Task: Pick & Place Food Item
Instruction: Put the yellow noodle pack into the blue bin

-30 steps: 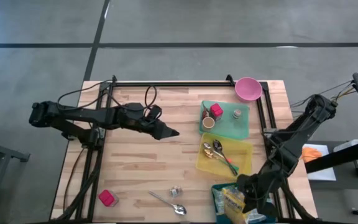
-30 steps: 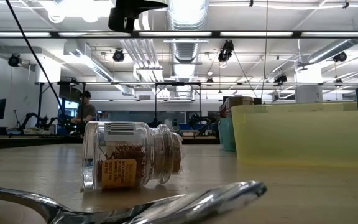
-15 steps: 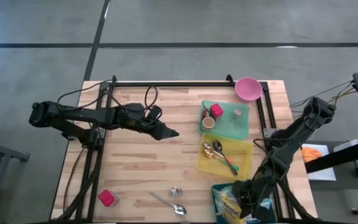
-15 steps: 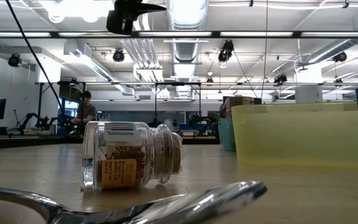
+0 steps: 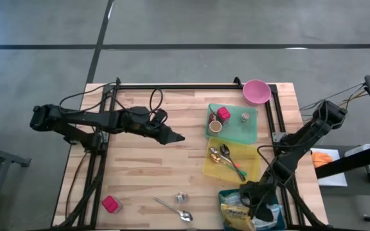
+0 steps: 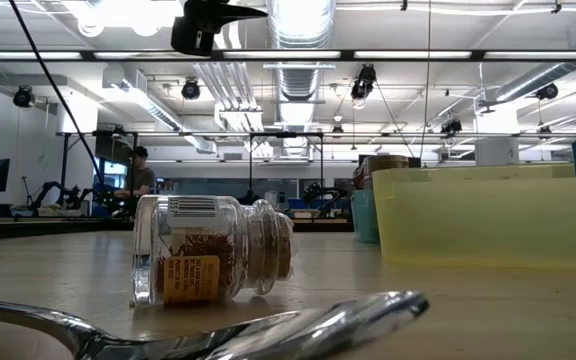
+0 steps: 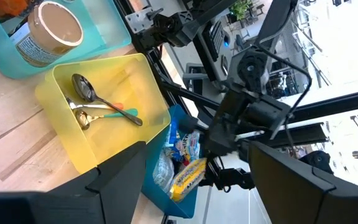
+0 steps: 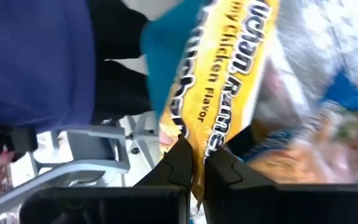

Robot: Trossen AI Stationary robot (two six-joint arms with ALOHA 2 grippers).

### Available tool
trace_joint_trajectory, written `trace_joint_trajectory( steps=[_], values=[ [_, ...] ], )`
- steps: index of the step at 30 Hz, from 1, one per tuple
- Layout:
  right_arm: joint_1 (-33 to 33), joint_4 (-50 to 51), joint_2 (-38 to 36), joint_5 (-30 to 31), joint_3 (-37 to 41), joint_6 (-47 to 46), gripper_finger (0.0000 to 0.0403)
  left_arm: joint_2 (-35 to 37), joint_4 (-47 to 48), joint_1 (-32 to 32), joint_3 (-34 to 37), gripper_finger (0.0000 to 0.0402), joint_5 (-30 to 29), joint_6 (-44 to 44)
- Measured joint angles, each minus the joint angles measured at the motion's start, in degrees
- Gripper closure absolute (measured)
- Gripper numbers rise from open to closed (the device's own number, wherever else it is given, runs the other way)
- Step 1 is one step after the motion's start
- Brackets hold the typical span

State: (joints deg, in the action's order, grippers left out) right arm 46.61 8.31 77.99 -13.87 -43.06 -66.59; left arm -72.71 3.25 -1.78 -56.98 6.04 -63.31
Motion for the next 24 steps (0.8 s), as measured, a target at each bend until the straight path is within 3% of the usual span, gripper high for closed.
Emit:
trace_joint_trajectory(
  steps=[7, 24],
  values=[
    [-2.0, 0.6, 0.0, 0.6, 2.9, -3.8, 0.0390, 0.0, 0.0, 0.0, 0.0, 0.0115, 0.0, 0.0],
    [-4.5, 11.0, 0.0, 5.6, 3.0, -3.0, 0.0390, 0.0, 0.0, 0.0, 0.0, 0.0115, 0.0, 0.0]
  ],
)
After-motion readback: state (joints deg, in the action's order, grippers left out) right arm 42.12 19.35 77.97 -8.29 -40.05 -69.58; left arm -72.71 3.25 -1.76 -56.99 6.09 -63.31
